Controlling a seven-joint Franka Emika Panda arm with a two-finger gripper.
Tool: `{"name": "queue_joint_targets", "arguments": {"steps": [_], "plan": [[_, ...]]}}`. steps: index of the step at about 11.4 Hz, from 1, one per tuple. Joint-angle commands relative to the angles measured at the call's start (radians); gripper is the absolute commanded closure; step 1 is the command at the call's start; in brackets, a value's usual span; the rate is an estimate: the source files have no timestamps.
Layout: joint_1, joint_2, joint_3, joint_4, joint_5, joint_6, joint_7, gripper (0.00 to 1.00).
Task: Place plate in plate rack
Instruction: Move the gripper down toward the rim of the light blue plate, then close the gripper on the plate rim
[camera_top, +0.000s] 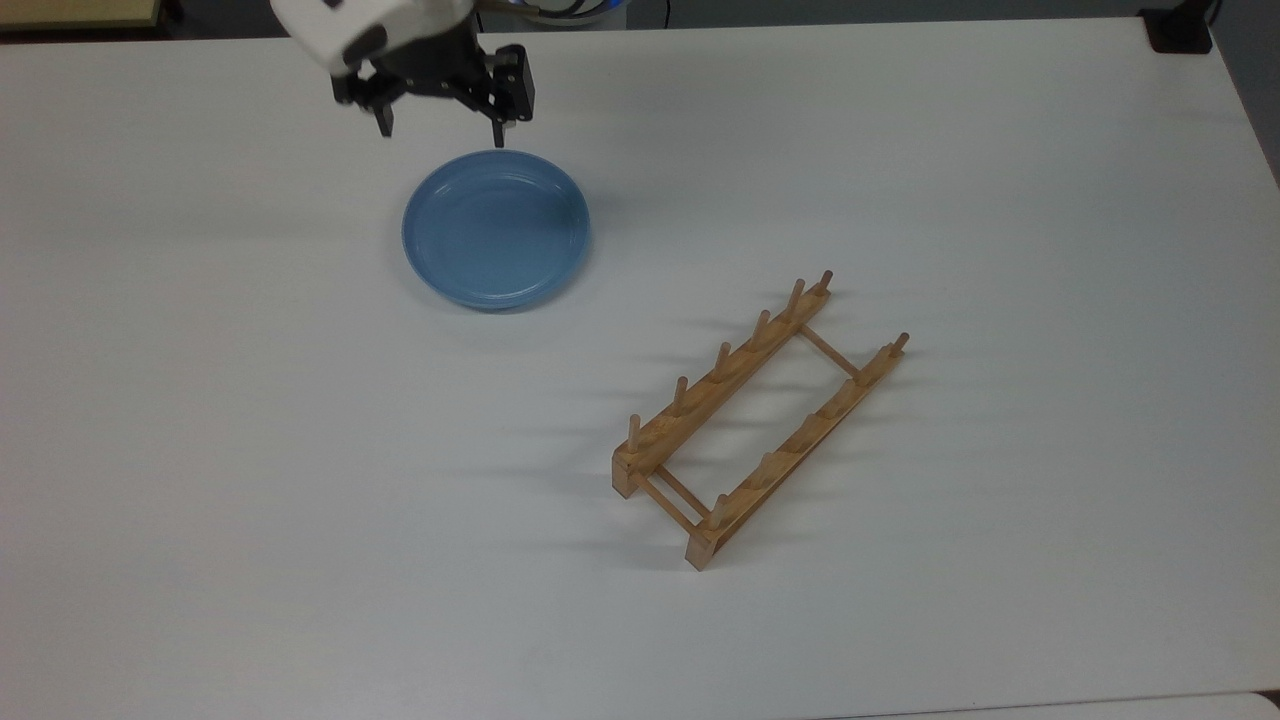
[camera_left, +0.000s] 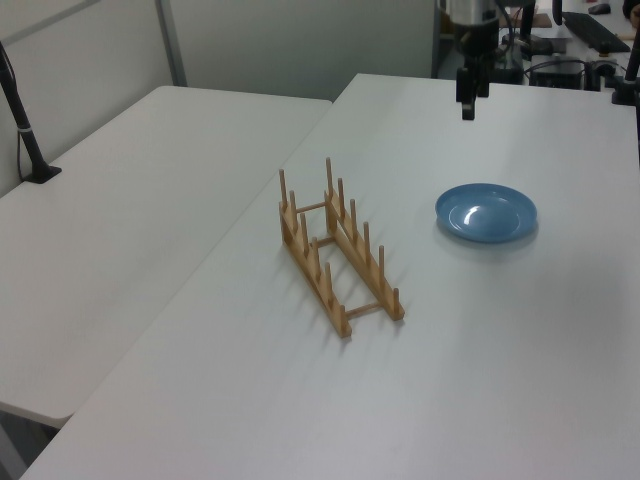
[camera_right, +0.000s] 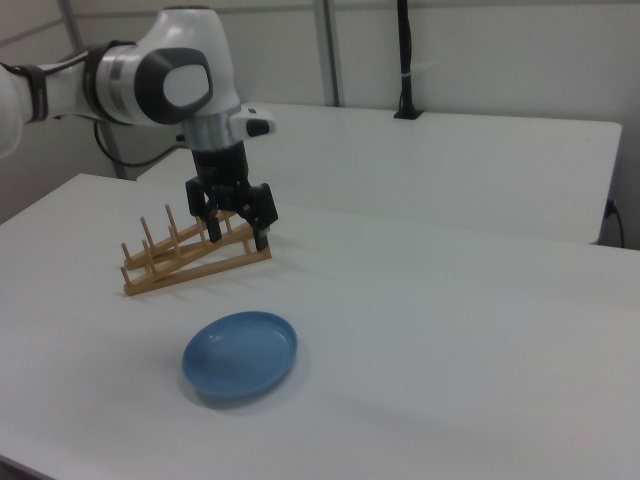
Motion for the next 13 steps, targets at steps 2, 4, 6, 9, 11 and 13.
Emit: {"name": "queue_joint_targets", "arguments": {"steps": [2,4,6,9,11,13], "plan": [[-0.046,0.121,-0.003,0.006,0.065,0.075,-0.174,0.00],[-0.068,0.174,-0.016,0.006,0.085,0.096,-0.250,0.00],[-0.071,0.219,-0.019,0.003,0.110,0.119,-0.292,0.09],[-0.077,0.266,-0.019,0.000,0.104,0.157,-0.309,0.17],[-0.080,0.296,-0.020,-0.022,0.096,0.204,-0.315,0.22],[-0.080,0.300,-0.020,-0.040,0.096,0.235,-0.339,0.25]]}}
